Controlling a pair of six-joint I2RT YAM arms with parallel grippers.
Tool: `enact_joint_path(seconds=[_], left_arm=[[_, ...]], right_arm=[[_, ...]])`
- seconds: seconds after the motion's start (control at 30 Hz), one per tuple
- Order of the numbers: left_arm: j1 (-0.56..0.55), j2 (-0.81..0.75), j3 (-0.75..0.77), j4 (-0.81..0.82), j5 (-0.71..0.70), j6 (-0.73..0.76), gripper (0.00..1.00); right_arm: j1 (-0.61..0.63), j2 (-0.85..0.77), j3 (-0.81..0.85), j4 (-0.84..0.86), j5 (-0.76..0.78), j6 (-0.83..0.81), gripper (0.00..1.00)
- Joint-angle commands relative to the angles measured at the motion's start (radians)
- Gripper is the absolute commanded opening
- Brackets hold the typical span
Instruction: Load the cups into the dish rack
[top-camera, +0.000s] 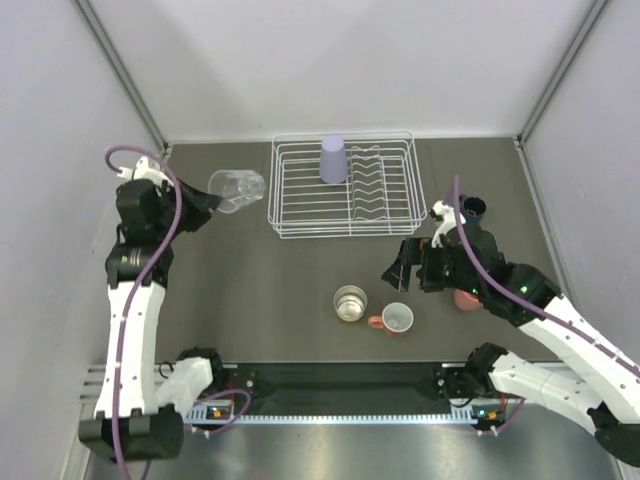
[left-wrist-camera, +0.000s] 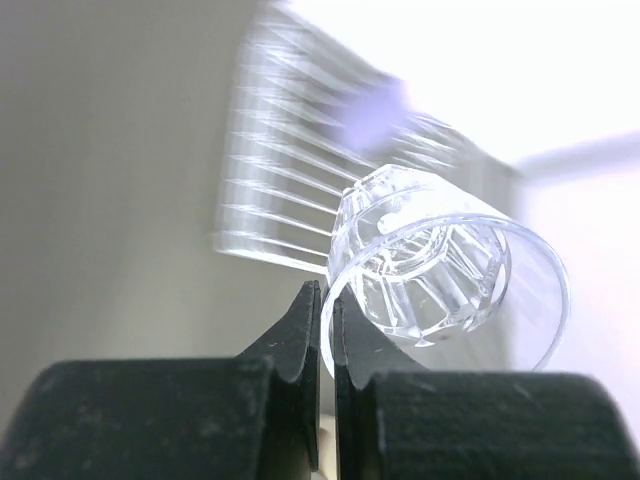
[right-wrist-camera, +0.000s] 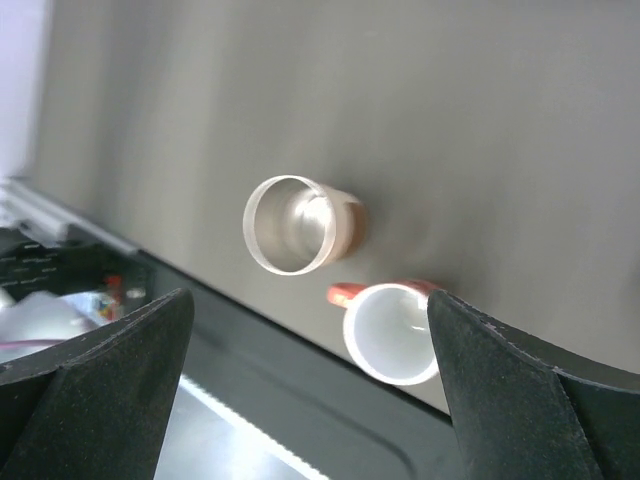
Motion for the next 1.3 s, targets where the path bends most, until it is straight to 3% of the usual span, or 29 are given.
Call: enact_joint_path(seconds=[0.0,0.07,0.17,0.43,0.53,0.77,1.0,1.13,1.27], left_arm=[[0.001,-0.053,-0.113,0.357,0.483,-0.052,0.0],[-0.001,-0.119,-0.214,0.615,0.555,-0.164,0.0],[-0.01,-0.171,-0.269,0.792,0.648,-0.247,0.0],[-0.06,-0.205,-0.3,0.93,0.727,-0.396,0.0],[-0.17,-0.198,-0.315,0.97,0.728,-0.411,0.0],[-0.445,-0.165,-0.357,1.142,0.652,-0.401,0.0],[-0.478,-0.23,-0.391,1.209,0.563,-0.372,0.0],[-0.485,-0.237,-0.415,1.271,0.523,-0.436,0.0],[-0.497,-0.28,-0.47,1.286,0.341,-0.491,0.0]], right_arm=[[0.007,-0.02,0.062,0.112,-0.091,0.058,1.0],[0.009,-0.042,0.056,0.169,-0.127,0.083,0.99],[0.009,-0.066,0.048,0.252,-0.183,0.125,1.0],[0.009,-0.06,0.085,0.312,-0.283,0.172,1.0],[0.009,-0.074,0.076,0.322,-0.28,0.194,1.0],[0.009,-0.088,0.03,0.462,-0.352,0.232,1.0],[0.009,-0.15,-0.035,0.672,-0.464,0.275,1.0],[0.009,-0.157,-0.059,0.831,-0.522,0.304,1.0],[0.01,-0.147,-0.098,1.066,-0.518,0.338,1.0]])
